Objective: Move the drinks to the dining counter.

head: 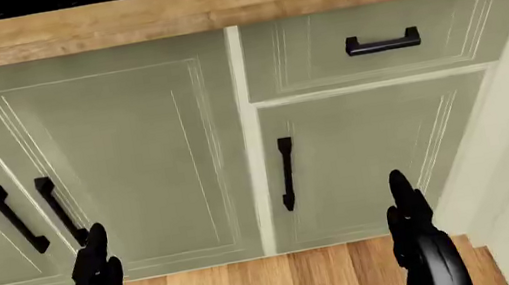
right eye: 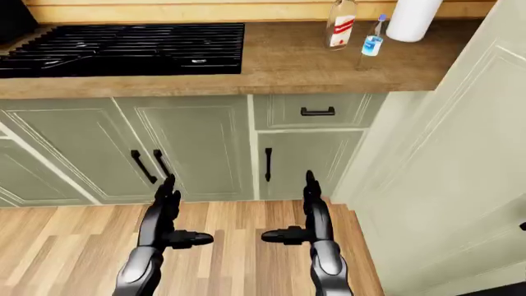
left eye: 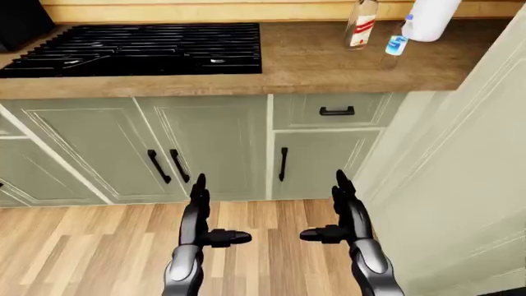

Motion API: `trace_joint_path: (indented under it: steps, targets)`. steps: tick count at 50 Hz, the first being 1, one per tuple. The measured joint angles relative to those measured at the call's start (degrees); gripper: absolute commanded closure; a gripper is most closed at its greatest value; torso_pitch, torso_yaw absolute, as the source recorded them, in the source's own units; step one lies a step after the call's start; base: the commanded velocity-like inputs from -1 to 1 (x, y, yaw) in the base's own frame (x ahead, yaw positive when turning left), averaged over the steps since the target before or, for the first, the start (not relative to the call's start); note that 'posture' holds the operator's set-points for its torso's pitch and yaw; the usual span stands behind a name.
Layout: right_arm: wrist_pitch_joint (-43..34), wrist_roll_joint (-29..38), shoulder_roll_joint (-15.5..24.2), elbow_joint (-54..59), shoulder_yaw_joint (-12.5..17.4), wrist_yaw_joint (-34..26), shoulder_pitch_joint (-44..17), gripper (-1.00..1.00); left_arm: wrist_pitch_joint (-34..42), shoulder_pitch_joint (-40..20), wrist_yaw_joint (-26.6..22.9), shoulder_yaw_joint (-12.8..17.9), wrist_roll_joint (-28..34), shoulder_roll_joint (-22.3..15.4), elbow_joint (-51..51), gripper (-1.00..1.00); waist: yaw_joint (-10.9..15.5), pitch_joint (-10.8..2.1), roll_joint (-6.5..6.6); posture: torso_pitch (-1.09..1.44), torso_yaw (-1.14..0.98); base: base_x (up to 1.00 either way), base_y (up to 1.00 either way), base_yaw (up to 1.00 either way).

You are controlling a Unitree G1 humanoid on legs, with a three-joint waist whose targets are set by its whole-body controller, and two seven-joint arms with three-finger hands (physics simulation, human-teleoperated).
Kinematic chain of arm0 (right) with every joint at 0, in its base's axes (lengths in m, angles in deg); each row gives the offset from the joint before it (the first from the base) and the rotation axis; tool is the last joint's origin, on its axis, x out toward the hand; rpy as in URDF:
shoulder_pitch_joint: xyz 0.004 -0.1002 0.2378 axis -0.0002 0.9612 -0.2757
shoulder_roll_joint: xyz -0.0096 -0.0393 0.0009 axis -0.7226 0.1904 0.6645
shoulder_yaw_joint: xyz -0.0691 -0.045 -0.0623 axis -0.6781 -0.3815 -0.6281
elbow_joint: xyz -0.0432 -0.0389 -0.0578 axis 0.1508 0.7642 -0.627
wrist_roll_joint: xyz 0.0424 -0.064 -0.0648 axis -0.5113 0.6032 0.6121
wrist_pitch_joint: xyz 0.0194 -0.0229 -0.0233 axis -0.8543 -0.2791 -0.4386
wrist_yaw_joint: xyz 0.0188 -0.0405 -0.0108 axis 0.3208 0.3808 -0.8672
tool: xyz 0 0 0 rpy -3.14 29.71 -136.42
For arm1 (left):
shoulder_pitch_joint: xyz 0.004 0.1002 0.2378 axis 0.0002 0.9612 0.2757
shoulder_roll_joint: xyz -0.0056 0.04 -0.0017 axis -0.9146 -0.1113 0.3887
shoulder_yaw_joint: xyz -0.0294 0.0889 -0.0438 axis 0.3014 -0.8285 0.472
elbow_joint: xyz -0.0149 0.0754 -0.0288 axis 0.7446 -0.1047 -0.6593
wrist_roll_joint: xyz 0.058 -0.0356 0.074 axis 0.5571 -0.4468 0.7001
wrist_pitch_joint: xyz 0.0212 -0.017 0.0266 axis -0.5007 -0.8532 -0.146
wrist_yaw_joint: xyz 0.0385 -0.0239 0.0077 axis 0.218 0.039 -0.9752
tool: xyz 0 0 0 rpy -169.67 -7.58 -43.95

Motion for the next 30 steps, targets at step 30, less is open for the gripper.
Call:
trace_joint_path:
  steps: [30]
  targets:
    - [-30.23,-3.31,2.82,-31.54,3.79,1.18,-10.27,-1.00,39.55,-17.14,-2.28,6.41,-1.21,-5.59,35.37,-1.00,0.75,-2.92,-0.24,0.00,0.00,0.05,-0.01,0.00]
